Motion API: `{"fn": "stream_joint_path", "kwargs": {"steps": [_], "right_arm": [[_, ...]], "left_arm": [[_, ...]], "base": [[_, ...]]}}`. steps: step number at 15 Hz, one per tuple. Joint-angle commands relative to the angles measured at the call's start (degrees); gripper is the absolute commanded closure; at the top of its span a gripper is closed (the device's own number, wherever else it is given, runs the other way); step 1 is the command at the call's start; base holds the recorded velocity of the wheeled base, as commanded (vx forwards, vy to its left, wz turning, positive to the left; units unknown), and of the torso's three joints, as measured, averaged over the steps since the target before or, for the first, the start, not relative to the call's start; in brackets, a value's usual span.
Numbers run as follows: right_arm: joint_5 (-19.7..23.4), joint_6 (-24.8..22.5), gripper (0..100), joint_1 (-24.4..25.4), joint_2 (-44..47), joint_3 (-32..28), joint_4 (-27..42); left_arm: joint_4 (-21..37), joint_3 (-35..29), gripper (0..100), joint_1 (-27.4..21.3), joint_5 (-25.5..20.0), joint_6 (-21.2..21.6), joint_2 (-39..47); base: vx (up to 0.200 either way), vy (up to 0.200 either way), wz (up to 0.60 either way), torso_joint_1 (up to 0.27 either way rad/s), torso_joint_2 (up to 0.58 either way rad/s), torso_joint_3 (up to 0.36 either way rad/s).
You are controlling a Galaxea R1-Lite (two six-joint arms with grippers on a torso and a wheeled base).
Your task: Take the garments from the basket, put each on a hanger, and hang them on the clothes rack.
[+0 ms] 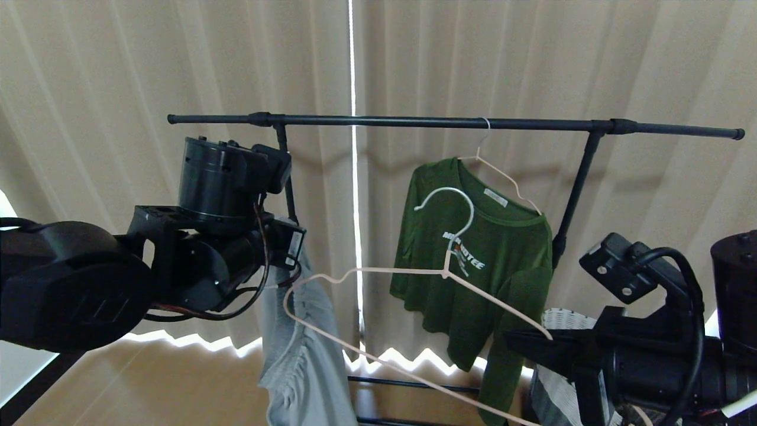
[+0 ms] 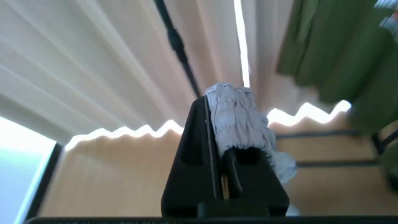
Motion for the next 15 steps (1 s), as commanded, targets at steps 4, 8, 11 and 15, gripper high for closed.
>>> {"fn": "stream_joint_path", "kwargs": {"steps": [4, 8, 11, 15], "right_arm": [[-4.38, 0.02, 100, -1.59, 3.71, -2.75, 0.09], [-6.31, 1.86, 100, -2.38, 7.23, -6.26, 0.18], [-10.26, 2.3, 100, -2.38, 10.13, -9.34, 0.18], [-11.06, 2.21, 100, -1.68, 12.77, -11.89, 0.71]], "left_arm": [[-0.03, 2.47, 100, -0.02, 0.36, 4.54, -1.12], [4.01, 2.21, 100, 1.21, 0.45, 9.11, -1.12], [8.76, 0.18, 100, 2.88, 0.45, 11.84, -1.12], [16.58, -7.02, 100, 3.67, 0.45, 10.61, 0.02]], "base": [[0.0, 0.0, 0.0, 0.0, 0.0, 0.0], [0.0, 0.0, 0.0, 0.0, 0.0, 0.0], [0.0, 0.0, 0.0, 0.0, 0.0, 0.0], [0.0, 0.0, 0.0, 0.0, 0.0, 0.0]]}}
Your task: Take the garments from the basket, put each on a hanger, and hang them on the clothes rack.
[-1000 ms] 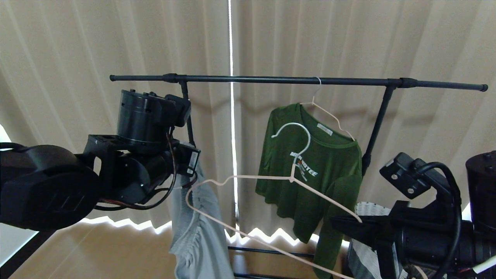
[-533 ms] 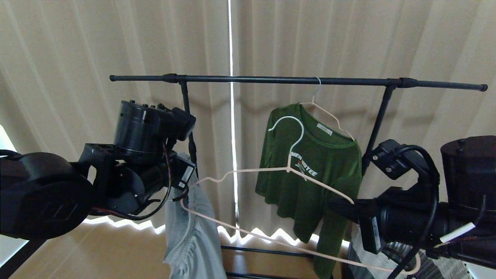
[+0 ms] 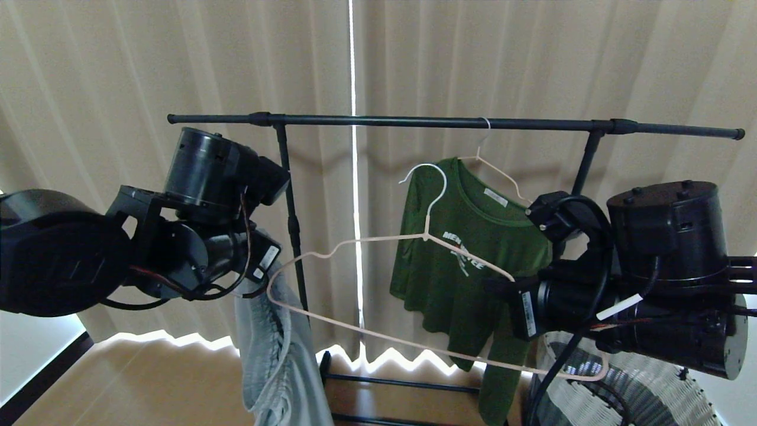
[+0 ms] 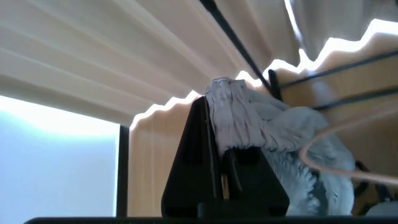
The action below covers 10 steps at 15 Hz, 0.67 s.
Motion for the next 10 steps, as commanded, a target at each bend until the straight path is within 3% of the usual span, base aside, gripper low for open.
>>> {"fn": "stream_joint_path", "kwargs": {"steps": [1, 4, 10], "right_arm": [[-0.06, 0.03, 100, 1.57, 2.13, -0.73, -0.34], [-5.69, 0.12, 100, 3.33, 5.65, -3.19, -0.51], [-12.98, 3.46, 100, 3.15, 8.11, -7.41, -0.78]], "left_arm": [[1.51, -4.91, 100, -0.11, 0.0, -2.42, 2.24], [5.29, -8.16, 100, -0.46, 0.0, -5.94, 3.29], [6.26, -6.23, 100, -0.46, 1.23, -6.64, 2.5]], "base": [[0.0, 0.0, 0.0, 0.0, 0.0, 0.0], [0.0, 0.0, 0.0, 0.0, 0.0, 0.0], [0.0, 0.0, 0.0, 0.0, 0.0, 0.0]]}}
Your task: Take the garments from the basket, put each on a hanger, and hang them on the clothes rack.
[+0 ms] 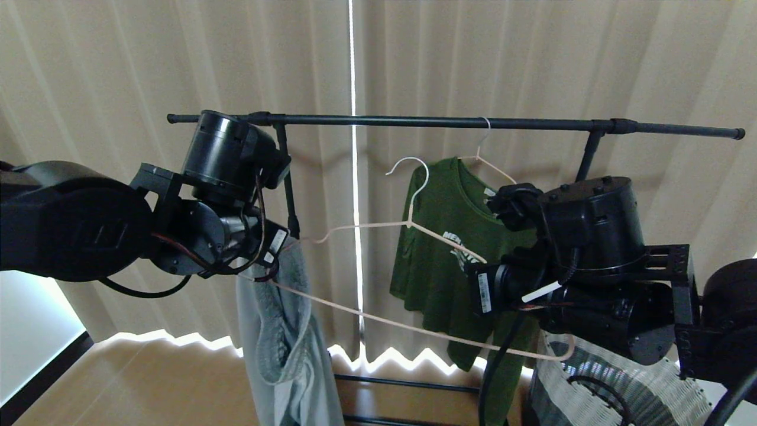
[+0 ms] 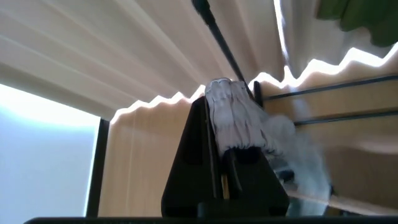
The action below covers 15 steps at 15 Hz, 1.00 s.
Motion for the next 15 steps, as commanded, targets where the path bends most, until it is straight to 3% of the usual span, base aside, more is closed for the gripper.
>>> {"fn": "stream_joint_path", "kwargs": {"steps": [1, 3, 9, 13, 15], "right_arm": [[-0.27, 0.27, 100, -0.02, 0.52, -0.81, -0.08], [-0.8, 0.71, 100, 0.07, 0.52, -2.13, -0.35], [-0.54, 1.77, 100, 2.71, 2.63, -1.87, -1.93], [-0.62, 2.21, 100, 4.02, 6.06, -1.87, -6.94], [-0.62, 2.47, 100, 4.99, 6.94, -1.87, -8.17]], "left_arm": [[-0.03, 0.66, 100, -0.16, 0.16, -0.01, -0.15], [-0.03, 0.49, 100, -1.47, 0.16, -0.28, -0.06], [0.06, -4.96, 100, -4.37, 0.16, -6.69, 0.82], [0.59, -9.36, 100, -7.01, 0.16, -8.71, 0.65], [3.84, -11.9, 100, -11.76, 0.16, -12.67, -0.41]], "base": [[0.0, 0.0, 0.0, 0.0, 0.0, 0.0], [0.0, 0.0, 0.0, 0.0, 0.0, 0.0], [0.0, 0.0, 0.0, 0.0, 0.0, 0.0], [0.0, 0.0, 0.0, 0.0, 0.0, 0.0], [0.0, 0.0, 0.0, 0.0, 0.0, 0.0]]}}
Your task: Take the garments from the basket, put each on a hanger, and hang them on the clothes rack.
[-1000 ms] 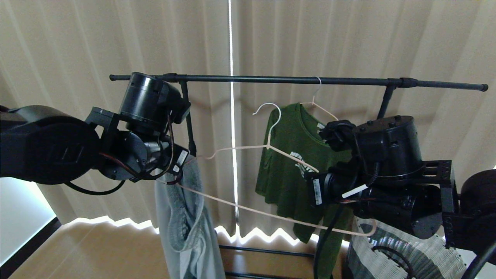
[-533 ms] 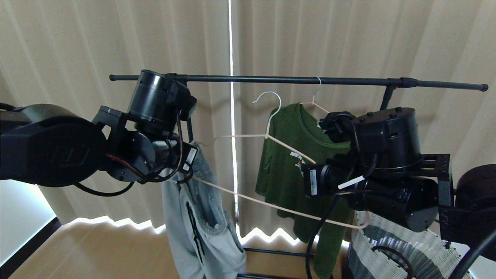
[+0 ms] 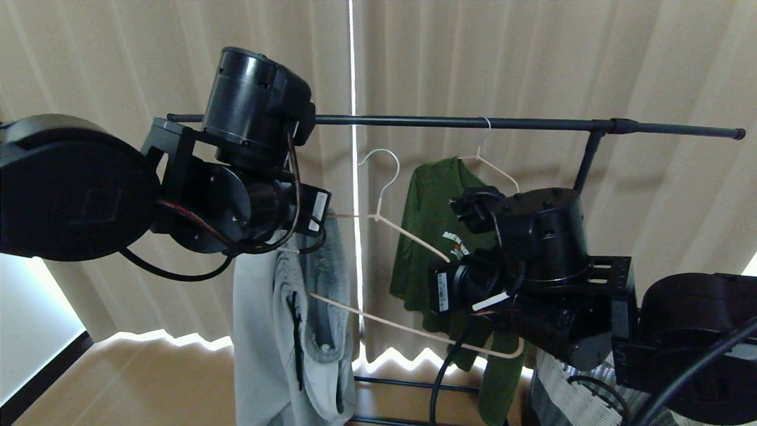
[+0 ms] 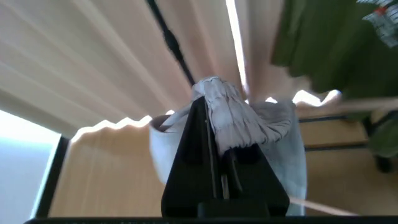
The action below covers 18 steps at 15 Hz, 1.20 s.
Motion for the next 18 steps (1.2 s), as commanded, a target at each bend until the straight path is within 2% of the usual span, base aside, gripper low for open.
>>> {"fn": "stream_joint_path", "kwargs": {"steps": [1, 4, 6, 8, 11, 14, 18], "right_arm": [[0.07, 0.06, 100, 0.81, 0.96, 0.02, 0.01], [0.16, 0.32, 100, 0.9, 0.96, 0.64, -1.48], [0.07, 0.59, 100, 0.9, 0.43, 2.22, -3.42], [0.07, 0.32, 100, 0.72, -0.54, 5.03, -6.84], [0.34, 0.06, 100, -0.24, -2.82, 7.93, -8.87], [0.95, 0.06, 100, -1.47, -3.79, 9.34, -10.8], [3.24, -3.72, 100, -1.47, -6.52, 11.98, -16.07]], "left_arm": [[2.25, -2.36, 100, -4.54, 0.0, -2.58, -1.13], [3.39, -2.01, 100, -8.14, -0.09, -2.84, -2.97], [4.71, -1.84, 100, -8.23, -0.09, -2.14, -3.5], [5.85, 0.98, 100, -8.14, -0.79, 0.76, -5.43], [5.68, 3.96, 100, -7.97, -5.62, 3.66, -7.72], [5.5, 7.04, 100, -8.32, -12.3, 3.83, -9.04], [5.41, 7.92, 100, -8.32, -13.8, 3.83, -10.0]], "base": [[0.0, 0.0, 0.0, 0.0, 0.0, 0.0], [0.0, 0.0, 0.0, 0.0, 0.0, 0.0], [0.0, 0.0, 0.0, 0.0, 0.0, 0.0], [0.0, 0.0, 0.0, 0.0, 0.0, 0.0], [0.0, 0.0, 0.0, 0.0, 0.0, 0.0], [0.0, 0.0, 0.0, 0.0, 0.0, 0.0], [0.0, 0.0, 0.0, 0.0, 0.0, 0.0]]}}
